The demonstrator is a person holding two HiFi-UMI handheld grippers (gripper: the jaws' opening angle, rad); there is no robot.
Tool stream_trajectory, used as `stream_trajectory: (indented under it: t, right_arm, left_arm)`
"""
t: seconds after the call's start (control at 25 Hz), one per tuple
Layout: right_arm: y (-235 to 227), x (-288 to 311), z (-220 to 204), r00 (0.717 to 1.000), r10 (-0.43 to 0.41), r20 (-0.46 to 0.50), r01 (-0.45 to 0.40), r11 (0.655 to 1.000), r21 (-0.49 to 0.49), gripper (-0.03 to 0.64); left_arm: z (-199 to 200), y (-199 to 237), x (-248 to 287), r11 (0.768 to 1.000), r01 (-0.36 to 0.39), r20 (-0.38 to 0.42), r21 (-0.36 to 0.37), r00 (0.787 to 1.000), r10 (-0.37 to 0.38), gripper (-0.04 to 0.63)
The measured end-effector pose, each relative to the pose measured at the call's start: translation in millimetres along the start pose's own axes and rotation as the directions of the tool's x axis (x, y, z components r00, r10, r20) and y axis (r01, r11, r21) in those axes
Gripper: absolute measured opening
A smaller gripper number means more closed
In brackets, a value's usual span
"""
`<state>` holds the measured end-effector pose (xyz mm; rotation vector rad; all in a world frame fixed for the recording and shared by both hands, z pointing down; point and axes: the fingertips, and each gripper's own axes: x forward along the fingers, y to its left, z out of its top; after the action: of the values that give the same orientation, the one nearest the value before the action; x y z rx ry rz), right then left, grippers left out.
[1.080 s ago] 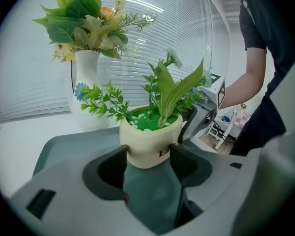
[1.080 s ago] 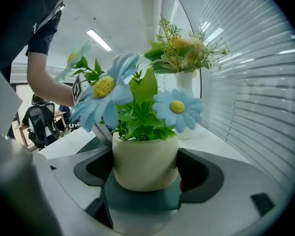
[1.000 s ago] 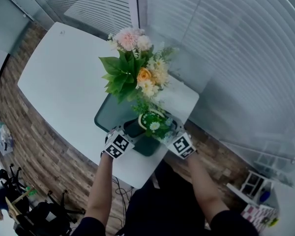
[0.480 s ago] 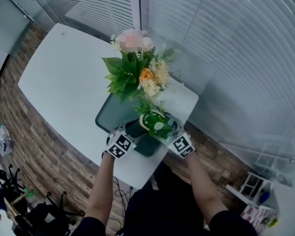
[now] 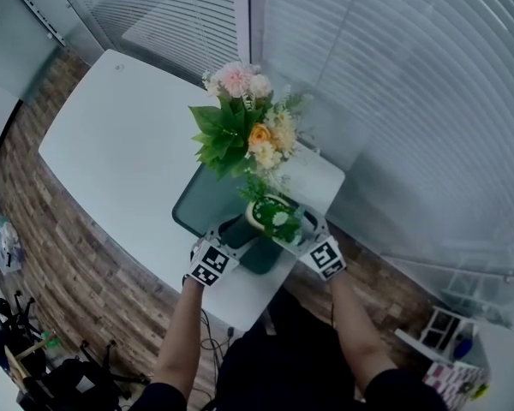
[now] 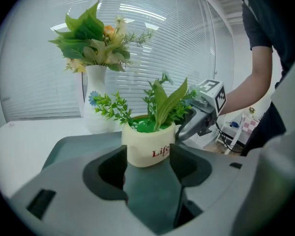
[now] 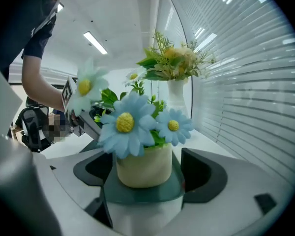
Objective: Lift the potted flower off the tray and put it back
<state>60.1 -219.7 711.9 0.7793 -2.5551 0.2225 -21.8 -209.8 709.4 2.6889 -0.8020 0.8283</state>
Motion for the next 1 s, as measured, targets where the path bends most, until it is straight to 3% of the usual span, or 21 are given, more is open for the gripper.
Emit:
stream_trajectory:
  t: [0.12,0.32,0.6,0.88,1.0]
  right_arm:
    - [1.6,-9.8,2.7,1.0,-0.014,0.018,0.014,1.0,0.006,0.405]
    - [5.7,-29.8,10.4,0.996,-0.065,0.064,0.064,0.998,0.021,0.405]
    - [17.0,-64.1,20.9,0.98,-0.146,0.133,0.14,0.989,0.058,0.405]
    - [29.2,-101.1,37.9,0.96,-0.214,0.178,0.2,0.975,0.091,0.405]
    - [36.0,-120.7,55.6,0.937,-0.256,0.237,0.227,0.963,0.142,0.405]
  left_arm:
    - [7.4,0.9,-11.9,0.999,-0.036,0.044,-0.017,0.998,0.037,0.27]
    - [30.2,4.1,-47.1,0.984,-0.11,0.173,-0.14,0.976,0.134,0.27]
    - [42.8,-7.1,-93.9,0.974,-0.199,0.246,-0.11,0.944,0.221,0.27]
    - [52.8,-22.3,-129.2,0.962,-0.227,0.309,-0.153,0.913,0.265,0.27]
    - [55.7,-31.6,-143.7,0.957,-0.245,0.332,-0.155,0.9,0.284,0.27]
